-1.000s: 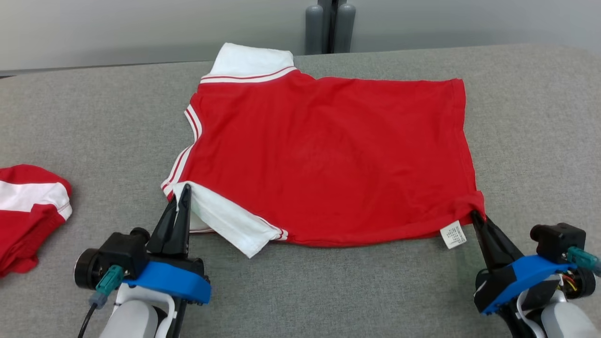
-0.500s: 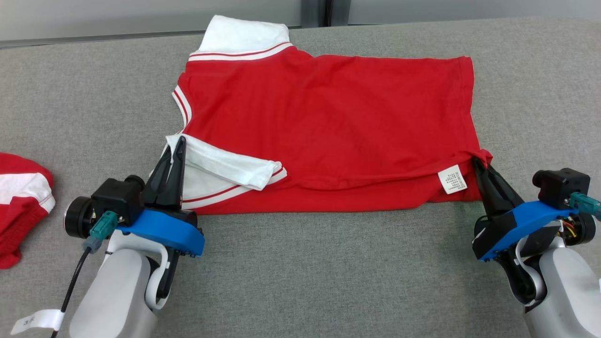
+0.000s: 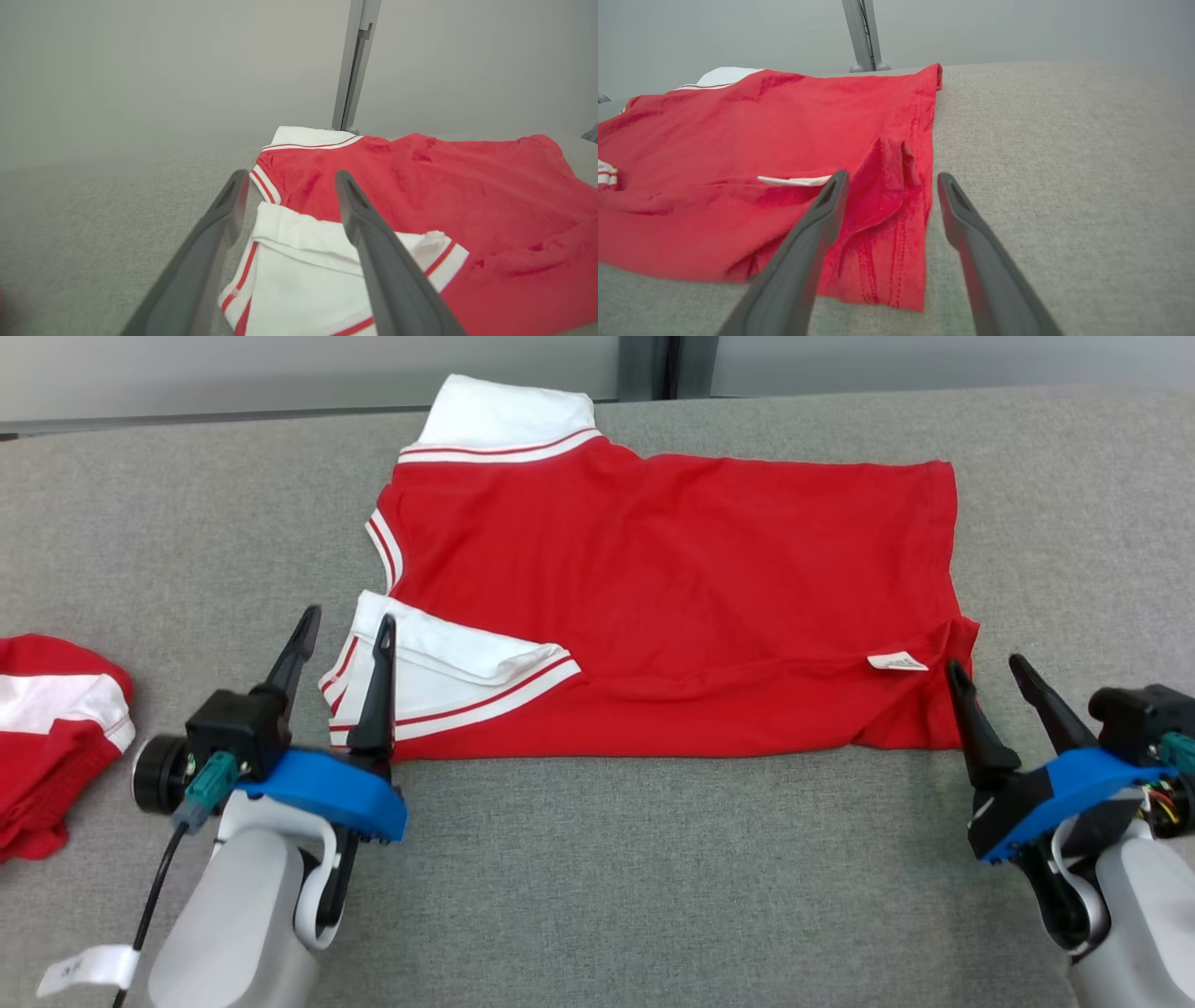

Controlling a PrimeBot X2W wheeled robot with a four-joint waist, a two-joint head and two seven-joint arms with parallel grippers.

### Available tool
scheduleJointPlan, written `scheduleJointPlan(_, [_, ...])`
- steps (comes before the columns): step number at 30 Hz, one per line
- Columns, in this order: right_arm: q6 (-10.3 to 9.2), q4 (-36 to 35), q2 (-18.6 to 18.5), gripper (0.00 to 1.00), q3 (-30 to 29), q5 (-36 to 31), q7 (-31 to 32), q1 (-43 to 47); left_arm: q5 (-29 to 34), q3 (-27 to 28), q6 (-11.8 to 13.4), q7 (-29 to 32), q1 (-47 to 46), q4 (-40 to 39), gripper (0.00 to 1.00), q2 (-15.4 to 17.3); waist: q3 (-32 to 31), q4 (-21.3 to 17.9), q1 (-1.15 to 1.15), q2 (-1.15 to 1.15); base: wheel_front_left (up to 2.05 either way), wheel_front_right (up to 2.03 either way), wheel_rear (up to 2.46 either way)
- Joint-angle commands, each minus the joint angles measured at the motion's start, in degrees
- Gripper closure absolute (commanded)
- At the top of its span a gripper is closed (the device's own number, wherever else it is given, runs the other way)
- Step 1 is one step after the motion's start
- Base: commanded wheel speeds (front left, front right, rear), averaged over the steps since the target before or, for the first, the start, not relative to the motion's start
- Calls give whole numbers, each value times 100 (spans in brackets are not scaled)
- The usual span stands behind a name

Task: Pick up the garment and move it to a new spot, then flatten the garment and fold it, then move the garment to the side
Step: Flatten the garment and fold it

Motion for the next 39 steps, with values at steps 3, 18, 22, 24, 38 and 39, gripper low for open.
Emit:
scheduleJointPlan(3, [1, 36, -92, 0, -74, -36, 3, 223, -16, 105, 79, -38, 291, -53, 0, 27, -62, 15, 0, 0, 0, 0, 0])
scheduleJointPlan(18, [1, 419, 69, 0, 128, -212, 165, 160, -62, 41, 70, -19, 714, 363, 0, 23, 10, 64, 0, 0, 0, 0, 0])
scheduleJointPlan(22, [1, 600, 120, 0, 257, -229, 165, 53, -75, 3, 49, -23, 599, 636, 0, -9, 38, 59, 0, 0, 0, 0, 0])
scheduleJointPlan(24, [1, 724, 141, 0, 306, -247, 187, 6, -89, -19, 25, -25, 546, 783, 0, -22, 48, 59, 0, 0, 0, 0, 0])
scheduleJointPlan(38, [1, 1147, 171, 100, 458, -134, -243, -129, -174, -141, -104, -27, 268, 1533, 100, -154, -169, 39, 0, 0, 0, 0, 0])
scheduleJointPlan(39, [1, 1147, 174, 100, 462, -106, -290, -113, -179, -116, -101, -32, 287, 1517, 100, -144, -212, 35, 0, 0, 0, 0, 0])
